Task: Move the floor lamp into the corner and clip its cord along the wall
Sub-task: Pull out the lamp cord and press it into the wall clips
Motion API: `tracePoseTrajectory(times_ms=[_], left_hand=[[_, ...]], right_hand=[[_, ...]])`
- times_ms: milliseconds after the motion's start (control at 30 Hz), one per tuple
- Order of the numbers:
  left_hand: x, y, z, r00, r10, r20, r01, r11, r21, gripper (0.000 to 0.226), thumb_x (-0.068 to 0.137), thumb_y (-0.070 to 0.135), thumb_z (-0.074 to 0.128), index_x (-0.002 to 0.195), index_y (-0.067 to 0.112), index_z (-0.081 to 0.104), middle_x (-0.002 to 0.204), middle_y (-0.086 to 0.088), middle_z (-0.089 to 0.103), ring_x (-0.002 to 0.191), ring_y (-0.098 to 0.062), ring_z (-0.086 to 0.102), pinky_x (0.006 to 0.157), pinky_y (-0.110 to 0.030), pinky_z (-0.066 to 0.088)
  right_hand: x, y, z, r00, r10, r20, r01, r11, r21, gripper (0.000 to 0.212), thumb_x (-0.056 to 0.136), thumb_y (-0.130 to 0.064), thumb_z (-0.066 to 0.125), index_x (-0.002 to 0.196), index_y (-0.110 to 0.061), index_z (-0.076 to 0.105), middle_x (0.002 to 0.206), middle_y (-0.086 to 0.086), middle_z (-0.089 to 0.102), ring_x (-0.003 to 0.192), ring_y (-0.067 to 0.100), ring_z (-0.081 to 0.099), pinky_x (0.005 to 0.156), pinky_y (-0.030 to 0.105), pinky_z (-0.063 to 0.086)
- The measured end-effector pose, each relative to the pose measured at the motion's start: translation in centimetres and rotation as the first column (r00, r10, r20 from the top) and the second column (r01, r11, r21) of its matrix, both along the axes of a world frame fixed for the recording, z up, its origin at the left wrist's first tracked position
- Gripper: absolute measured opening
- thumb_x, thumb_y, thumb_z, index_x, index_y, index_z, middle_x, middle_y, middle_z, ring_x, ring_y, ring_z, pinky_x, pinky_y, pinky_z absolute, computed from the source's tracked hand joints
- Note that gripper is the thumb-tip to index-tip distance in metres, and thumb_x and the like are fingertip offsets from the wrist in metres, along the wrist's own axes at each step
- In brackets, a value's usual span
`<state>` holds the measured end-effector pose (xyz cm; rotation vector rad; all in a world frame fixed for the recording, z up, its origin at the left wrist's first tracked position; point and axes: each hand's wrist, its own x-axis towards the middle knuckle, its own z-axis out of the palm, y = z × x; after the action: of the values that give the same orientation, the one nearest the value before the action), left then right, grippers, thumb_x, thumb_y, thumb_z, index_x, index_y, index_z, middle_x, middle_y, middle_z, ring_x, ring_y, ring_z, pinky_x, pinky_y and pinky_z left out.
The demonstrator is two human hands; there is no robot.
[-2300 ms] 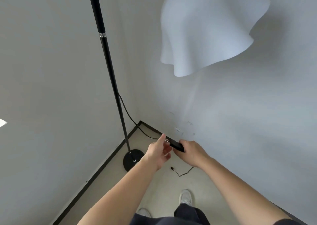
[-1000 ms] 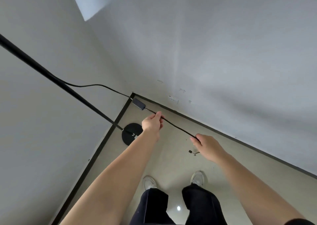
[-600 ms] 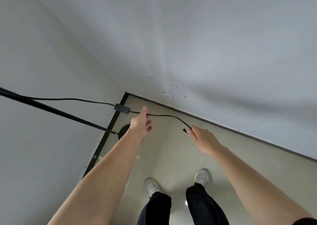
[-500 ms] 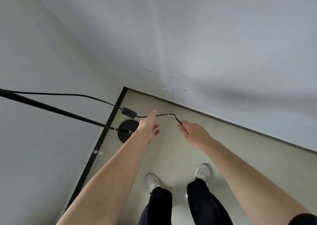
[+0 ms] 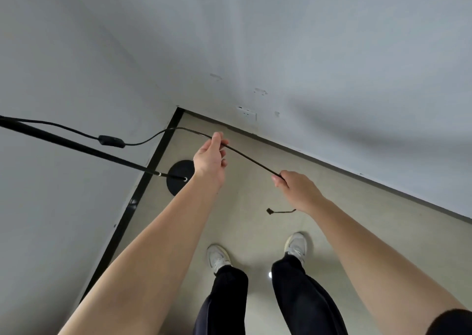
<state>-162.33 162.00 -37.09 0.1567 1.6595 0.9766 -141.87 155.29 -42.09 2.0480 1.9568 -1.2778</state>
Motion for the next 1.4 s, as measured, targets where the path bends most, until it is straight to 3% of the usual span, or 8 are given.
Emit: tracePoseTrajectory(times_ms=[167,433,700,833,967,1067,1267,1400], left_hand=[[-1.4,2.7,-1.7,1.0,0.004,-0.005,-0.004,0.992,0.128,0.015,0.094,0.033,0.066,0.085,0.021,0.07,0.084,0.003,0.067,0.066,-0.011,0.048,0.055,-0.025,0.036],[-0.8,4.6,-9.6,0.915,-0.391,0.098,0.373,0.914,0.16,0.015,0.1,0.023,0.058,0.105,0.013,0.067,0.095,0.0,0.067,0.069,-0.011,0.045,0.057,-0.024,0.033],[-2.2,10.0,-17.7,0.985,-0.17,-0.001,0.158,0.912,0.379,0.011,0.099,0.019,0.06,0.098,0.015,0.07,0.082,-0.002,0.067,0.063,-0.009,0.051,0.058,-0.021,0.043],[-2.5,12.2,-20.9,0.98,-0.188,-0.071,0.198,0.841,0.503,0.012,0.098,0.024,0.06,0.101,0.016,0.069,0.084,-0.002,0.069,0.064,-0.008,0.053,0.058,-0.02,0.045],[-2.2,12.5,-24.7,0.946,-0.322,-0.041,0.293,0.793,0.533,0.011,0.097,0.025,0.063,0.104,0.016,0.067,0.094,-0.003,0.071,0.072,-0.01,0.057,0.063,-0.023,0.046],[-1.6,11.9,-26.4,0.905,-0.416,-0.089,0.395,0.744,0.539,0.01,0.099,0.018,0.06,0.103,0.013,0.068,0.093,-0.003,0.069,0.076,-0.012,0.057,0.067,-0.023,0.047],[-1.9,12.4,-26.5,0.939,-0.321,-0.12,0.321,0.701,0.637,0.011,0.096,0.016,0.063,0.1,0.01,0.073,0.083,-0.002,0.071,0.071,-0.01,0.061,0.068,-0.021,0.055],[-2.5,14.2,-26.7,0.967,-0.215,-0.133,0.247,0.689,0.682,0.012,0.094,0.015,0.067,0.1,0.007,0.074,0.08,-0.002,0.071,0.065,-0.008,0.061,0.065,-0.02,0.057]], right_hand=[[0.0,1.5,-3.0,0.997,-0.073,-0.016,0.074,0.994,0.082,0.047,0.102,-0.048,0.029,0.083,-0.012,0.053,0.069,0.001,0.056,0.064,0.023,0.056,0.061,0.037,0.043],[-4.5,5.6,-8.9,0.994,0.033,-0.106,-0.016,0.987,0.16,0.042,0.103,-0.043,0.03,0.082,-0.019,0.057,0.06,-0.007,0.05,0.063,0.022,0.054,0.065,0.038,0.047],[-2.3,8.3,-20.7,0.989,-0.106,-0.104,0.123,0.977,0.172,0.038,0.1,-0.048,0.039,0.083,-0.021,0.06,0.071,0.002,0.062,0.069,0.024,0.062,0.066,0.037,0.049],[-2.2,10.0,-25.3,0.967,-0.199,-0.161,0.231,0.949,0.213,0.051,0.098,-0.056,0.037,0.073,-0.014,0.052,0.068,0.007,0.063,0.061,0.026,0.059,0.059,0.036,0.045],[-3.1,11.7,-28.8,0.971,-0.14,-0.195,0.189,0.947,0.261,0.055,0.098,-0.056,0.037,0.068,-0.011,0.041,0.058,0.006,0.049,0.057,0.025,0.052,0.056,0.036,0.037],[-3.9,12.5,-30.2,0.976,-0.063,-0.209,0.123,0.95,0.287,0.052,0.097,-0.056,0.041,0.071,-0.012,0.05,0.064,0.005,0.056,0.059,0.021,0.052,0.056,0.035,0.039],[-5.2,14.6,-28.9,0.931,-0.072,-0.358,0.207,0.911,0.355,0.045,0.094,-0.063,0.038,0.093,-0.026,0.064,0.084,-0.003,0.07,0.078,0.017,0.065,0.077,0.038,0.052],[-5.5,16.7,-28.8,0.91,0.029,-0.414,0.194,0.852,0.487,0.042,0.098,-0.059,0.032,0.093,-0.033,0.065,0.056,-0.01,0.048,0.055,0.01,0.051,0.063,0.033,0.044]])
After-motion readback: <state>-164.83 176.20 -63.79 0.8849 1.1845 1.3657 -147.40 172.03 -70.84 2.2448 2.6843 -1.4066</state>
